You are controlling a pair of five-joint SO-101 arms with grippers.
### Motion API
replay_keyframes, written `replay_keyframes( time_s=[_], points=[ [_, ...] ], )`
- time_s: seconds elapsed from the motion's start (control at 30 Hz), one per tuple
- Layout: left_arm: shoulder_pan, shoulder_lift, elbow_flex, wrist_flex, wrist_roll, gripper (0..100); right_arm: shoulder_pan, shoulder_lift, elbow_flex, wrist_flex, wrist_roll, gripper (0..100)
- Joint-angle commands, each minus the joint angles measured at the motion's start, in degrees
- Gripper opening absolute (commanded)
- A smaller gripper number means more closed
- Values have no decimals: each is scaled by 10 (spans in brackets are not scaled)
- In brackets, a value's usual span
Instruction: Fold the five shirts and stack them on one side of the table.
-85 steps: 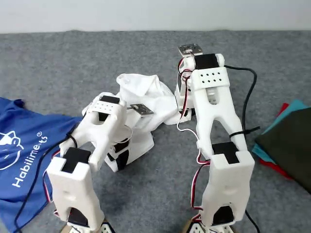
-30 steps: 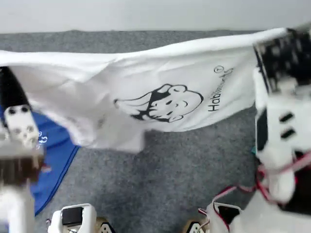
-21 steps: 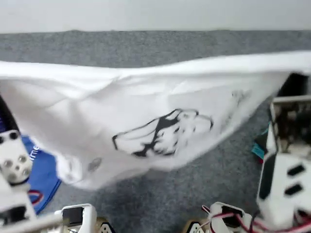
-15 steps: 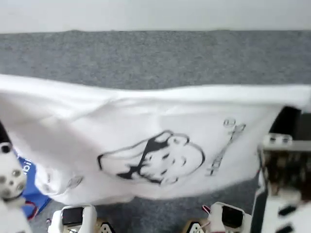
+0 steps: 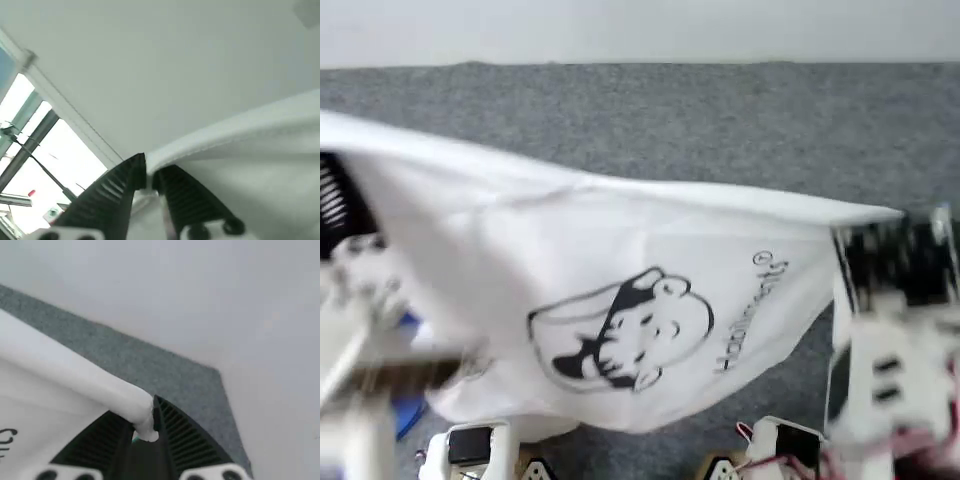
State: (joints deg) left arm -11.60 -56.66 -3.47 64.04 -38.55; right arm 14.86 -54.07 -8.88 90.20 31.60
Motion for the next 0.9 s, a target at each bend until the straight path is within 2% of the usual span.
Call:
replay_keyframes(
  time_s=[0.0, 0.1, 0.27, 0.37, 0.5, 0.63, 0.87],
  points=[
    [23, 4, 124, -22, -31, 14, 7, 2, 130, -82, 0, 8],
    [40, 4, 233, -76, -43, 14, 2, 2, 251, -189, 0, 8],
    [40, 17, 397, -277, -44, 14, -40, 7, 432, -417, 4, 8],
    [37, 73, 432, -360, -44, 14, -67, 12, 530, -571, 5, 8],
    [37, 183, 393, -413, -44, 14, -95, 53, 617, -740, 33, 8],
    [37, 304, 313, -440, -44, 14, -97, 138, 623, -865, 33, 8],
    [38, 483, 161, -440, -44, 14, -101, 310, 496, -918, 33, 8]
  ],
)
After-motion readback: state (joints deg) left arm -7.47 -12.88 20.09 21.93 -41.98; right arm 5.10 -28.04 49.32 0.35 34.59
